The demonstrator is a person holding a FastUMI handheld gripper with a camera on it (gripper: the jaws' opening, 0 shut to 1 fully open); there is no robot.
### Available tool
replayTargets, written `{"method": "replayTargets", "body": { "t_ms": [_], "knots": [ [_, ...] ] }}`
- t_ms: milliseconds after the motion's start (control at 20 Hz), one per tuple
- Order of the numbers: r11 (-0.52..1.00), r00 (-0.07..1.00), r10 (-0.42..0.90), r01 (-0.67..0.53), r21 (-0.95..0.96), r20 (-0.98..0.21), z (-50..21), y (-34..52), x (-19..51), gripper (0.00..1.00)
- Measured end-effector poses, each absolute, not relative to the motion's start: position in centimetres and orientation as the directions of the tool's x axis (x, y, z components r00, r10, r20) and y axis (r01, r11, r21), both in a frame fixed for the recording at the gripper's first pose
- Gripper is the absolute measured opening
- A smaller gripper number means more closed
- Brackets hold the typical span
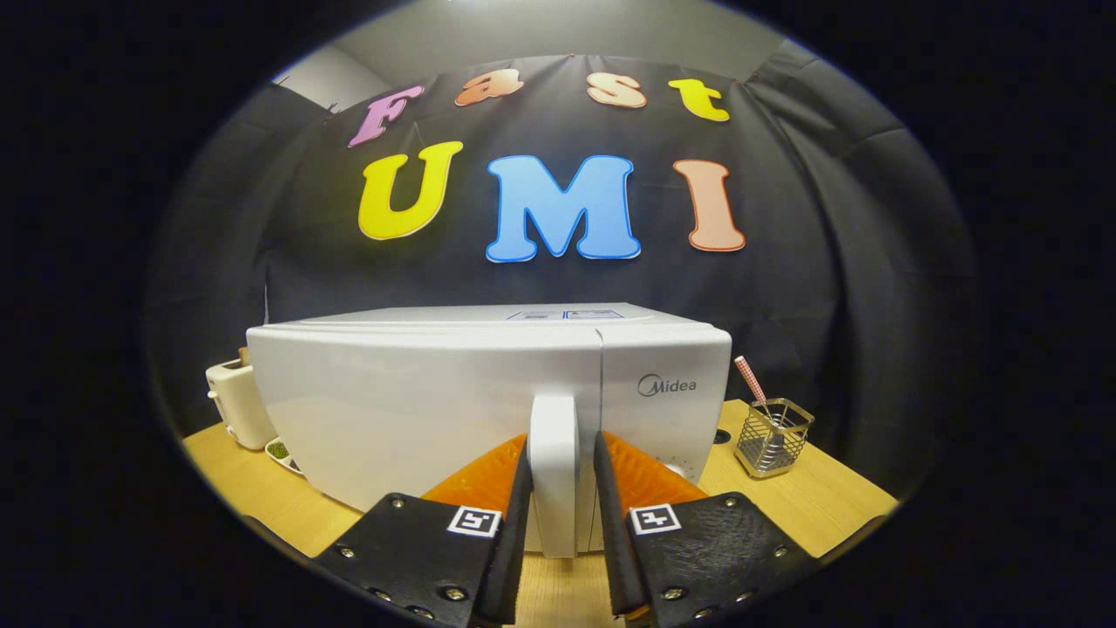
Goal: Open the microwave, put the food inside, and close the microwave door.
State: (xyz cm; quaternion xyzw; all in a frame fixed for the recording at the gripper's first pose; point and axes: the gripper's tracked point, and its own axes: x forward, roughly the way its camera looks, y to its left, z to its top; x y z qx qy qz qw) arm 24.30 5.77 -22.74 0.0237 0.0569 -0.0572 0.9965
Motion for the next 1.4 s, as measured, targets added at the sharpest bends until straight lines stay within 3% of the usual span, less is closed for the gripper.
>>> {"method": "replayTargets", "body": {
  "t_ms": [50, 100, 150, 200, 250, 300, 600, 850, 900, 1000, 1400],
  "knots": [
    [0.992, 0.987, -0.107, 0.113, 0.047, -0.122, -22.7, 6.1, 24.3, 0.39],
    [0.990, 0.985, -0.124, 0.130, 0.046, -0.119, -23.2, 5.8, 24.6, 0.24],
    [0.988, 0.983, -0.139, 0.145, 0.046, -0.117, -23.0, 6.1, 24.1, 0.24],
    [0.985, 0.980, -0.158, 0.164, 0.046, -0.118, -22.9, 6.3, 24.1, 0.15],
    [0.984, 0.979, -0.167, 0.173, 0.048, -0.117, -22.7, 6.3, 23.4, 0.14],
    [0.983, 0.978, -0.169, 0.176, 0.052, -0.119, -22.8, 6.2, 23.7, 0.08],
    [0.986, 0.982, -0.167, 0.169, 0.013, -0.086, -22.7, 7.5, 20.3, 0.08],
    [0.992, 0.990, -0.082, 0.092, 0.089, -0.112, -22.7, 9.2, 17.1, 0.09],
    [0.993, 0.992, -0.054, 0.065, 0.095, -0.115, -22.7, 9.7, 16.3, 0.19],
    [0.992, 0.993, 0.003, 0.012, 0.126, -0.117, -22.7, 10.6, 15.0, 0.26],
    [0.973, 0.969, 0.201, -0.179, 0.148, -0.144, -24.3, 15.2, 8.4, 0.27]
  ]
}}
